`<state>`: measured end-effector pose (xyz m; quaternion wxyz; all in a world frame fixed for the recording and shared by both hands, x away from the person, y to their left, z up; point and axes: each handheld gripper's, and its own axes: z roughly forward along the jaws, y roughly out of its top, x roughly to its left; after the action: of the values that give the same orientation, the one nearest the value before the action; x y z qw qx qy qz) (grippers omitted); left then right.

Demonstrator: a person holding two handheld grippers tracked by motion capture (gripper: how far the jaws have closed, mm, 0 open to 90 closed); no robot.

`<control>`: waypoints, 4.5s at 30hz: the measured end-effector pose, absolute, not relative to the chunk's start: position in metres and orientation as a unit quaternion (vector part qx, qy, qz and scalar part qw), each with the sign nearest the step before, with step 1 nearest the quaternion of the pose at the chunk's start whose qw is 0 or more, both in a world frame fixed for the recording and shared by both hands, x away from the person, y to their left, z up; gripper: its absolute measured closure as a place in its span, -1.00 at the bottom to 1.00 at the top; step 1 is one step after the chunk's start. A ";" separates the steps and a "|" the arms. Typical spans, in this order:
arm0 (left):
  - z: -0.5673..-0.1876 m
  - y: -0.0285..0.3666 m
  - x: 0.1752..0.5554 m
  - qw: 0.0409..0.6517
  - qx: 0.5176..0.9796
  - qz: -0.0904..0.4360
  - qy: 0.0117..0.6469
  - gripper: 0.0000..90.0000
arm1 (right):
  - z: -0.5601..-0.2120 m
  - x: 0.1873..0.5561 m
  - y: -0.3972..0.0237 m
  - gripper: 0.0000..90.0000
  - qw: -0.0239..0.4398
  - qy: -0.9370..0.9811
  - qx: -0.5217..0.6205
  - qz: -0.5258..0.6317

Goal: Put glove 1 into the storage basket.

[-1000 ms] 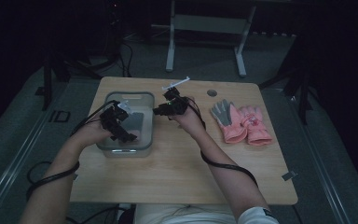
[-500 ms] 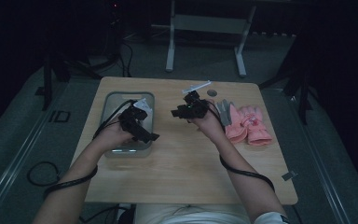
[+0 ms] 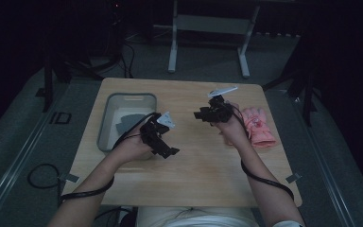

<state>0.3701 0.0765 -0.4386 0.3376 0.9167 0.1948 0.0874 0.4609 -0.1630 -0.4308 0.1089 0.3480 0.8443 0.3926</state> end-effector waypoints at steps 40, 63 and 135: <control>-0.545 0.051 0.307 0.349 0.905 0.095 0.225 -0.97 | -0.491 0.506 -0.278 0.37 0.171 0.835 0.426 0.302; -0.557 0.058 0.291 0.369 0.893 0.125 0.225 -0.97 | -0.509 0.508 -0.265 0.97 0.162 0.804 0.492 0.294; -0.562 0.062 0.286 0.368 0.894 0.135 0.218 -0.97 | -0.450 0.442 -0.257 0.51 0.216 0.741 0.512 0.376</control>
<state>0.2860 0.0622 -0.5625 0.3681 0.8937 0.2180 0.1352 0.4420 -0.2571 -0.4504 0.2160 0.5124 0.7414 0.3756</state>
